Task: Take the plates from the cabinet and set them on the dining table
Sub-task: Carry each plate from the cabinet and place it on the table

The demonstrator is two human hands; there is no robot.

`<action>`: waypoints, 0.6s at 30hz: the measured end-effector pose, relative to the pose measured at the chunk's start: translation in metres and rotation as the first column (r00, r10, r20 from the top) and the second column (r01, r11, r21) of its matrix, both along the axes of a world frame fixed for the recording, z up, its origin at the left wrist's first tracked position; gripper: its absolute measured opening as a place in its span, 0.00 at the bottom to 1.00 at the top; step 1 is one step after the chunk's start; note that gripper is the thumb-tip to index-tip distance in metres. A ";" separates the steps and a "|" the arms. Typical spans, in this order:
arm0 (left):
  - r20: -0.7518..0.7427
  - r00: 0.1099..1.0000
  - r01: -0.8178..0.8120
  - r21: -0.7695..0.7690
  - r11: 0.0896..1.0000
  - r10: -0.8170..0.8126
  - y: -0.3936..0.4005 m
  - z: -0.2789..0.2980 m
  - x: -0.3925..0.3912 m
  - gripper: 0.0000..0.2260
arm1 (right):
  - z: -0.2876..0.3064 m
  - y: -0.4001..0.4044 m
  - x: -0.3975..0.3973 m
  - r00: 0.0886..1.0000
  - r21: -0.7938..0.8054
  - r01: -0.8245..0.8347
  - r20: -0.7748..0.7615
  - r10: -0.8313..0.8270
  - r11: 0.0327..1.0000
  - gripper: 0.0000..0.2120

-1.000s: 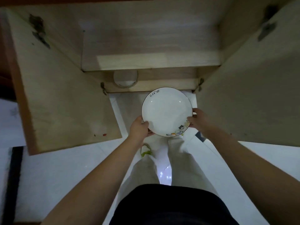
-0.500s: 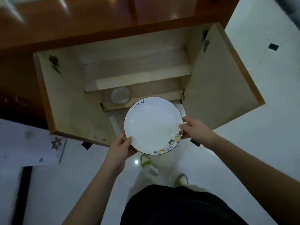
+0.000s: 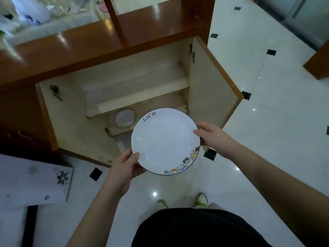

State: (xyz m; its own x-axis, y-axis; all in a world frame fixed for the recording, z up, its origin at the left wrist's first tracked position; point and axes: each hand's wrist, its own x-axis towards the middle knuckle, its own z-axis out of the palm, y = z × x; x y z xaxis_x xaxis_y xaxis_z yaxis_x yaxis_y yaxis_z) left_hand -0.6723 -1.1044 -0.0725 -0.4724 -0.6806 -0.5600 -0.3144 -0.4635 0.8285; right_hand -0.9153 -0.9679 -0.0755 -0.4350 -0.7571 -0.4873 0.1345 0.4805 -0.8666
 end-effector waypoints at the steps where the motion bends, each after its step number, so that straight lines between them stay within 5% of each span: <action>1: 0.010 0.999 0.032 -0.007 0.999 -0.032 -0.001 0.001 0.003 0.11 | 0.002 0.002 0.004 1.000 -0.009 0.020 -0.014 -0.020 1.000 0.11; 18: 0.018 0.935 0.355 0.009 0.935 -0.355 -0.048 0.000 0.067 0.14 | 0.003 0.042 0.152 0.895 -0.059 0.441 -0.043 -0.444 0.896 0.14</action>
State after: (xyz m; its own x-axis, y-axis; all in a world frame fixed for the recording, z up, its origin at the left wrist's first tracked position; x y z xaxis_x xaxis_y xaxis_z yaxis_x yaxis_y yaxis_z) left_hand -0.6055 -1.1521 -0.0725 -0.6721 -0.4677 -0.5741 -0.4745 -0.3232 0.8188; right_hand -0.7637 -0.9255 -0.0729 -0.7548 -0.5016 -0.4226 0.2764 0.3411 -0.8985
